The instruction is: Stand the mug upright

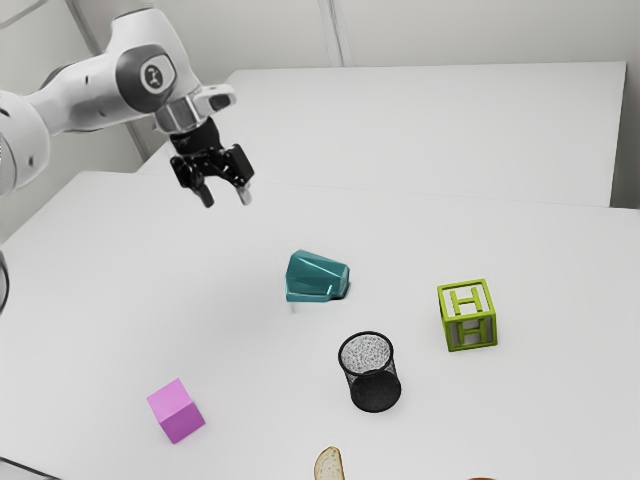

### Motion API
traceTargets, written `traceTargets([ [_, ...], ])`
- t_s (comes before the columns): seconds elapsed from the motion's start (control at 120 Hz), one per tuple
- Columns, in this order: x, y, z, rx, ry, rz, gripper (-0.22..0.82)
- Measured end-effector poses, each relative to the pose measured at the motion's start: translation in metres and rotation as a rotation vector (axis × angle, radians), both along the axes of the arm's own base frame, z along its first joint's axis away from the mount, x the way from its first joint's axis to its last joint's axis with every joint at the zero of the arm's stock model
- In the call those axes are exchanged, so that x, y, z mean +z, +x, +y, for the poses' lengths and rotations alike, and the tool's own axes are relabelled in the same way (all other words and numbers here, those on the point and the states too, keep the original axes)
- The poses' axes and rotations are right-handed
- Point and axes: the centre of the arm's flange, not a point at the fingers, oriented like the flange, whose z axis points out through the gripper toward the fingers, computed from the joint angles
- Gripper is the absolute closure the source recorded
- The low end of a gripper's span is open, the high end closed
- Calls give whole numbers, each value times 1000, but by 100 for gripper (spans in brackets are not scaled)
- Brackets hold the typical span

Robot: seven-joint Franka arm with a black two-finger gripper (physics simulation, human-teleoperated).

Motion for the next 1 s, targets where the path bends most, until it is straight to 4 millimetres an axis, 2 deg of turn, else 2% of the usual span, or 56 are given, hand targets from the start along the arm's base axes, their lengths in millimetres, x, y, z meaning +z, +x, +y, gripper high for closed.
traceTargets([
  [0.192,-56,0,9,51,-129,-13,3],
  [0.308,-79,6,9,70,-208,-58,3],
  [0.5,-109,20,12,90,-313,-134,3],
  [0.642,-137,20,17,110,-380,-153,3],
  [1.0,-178,24,22,82,-447,-175,3],
])
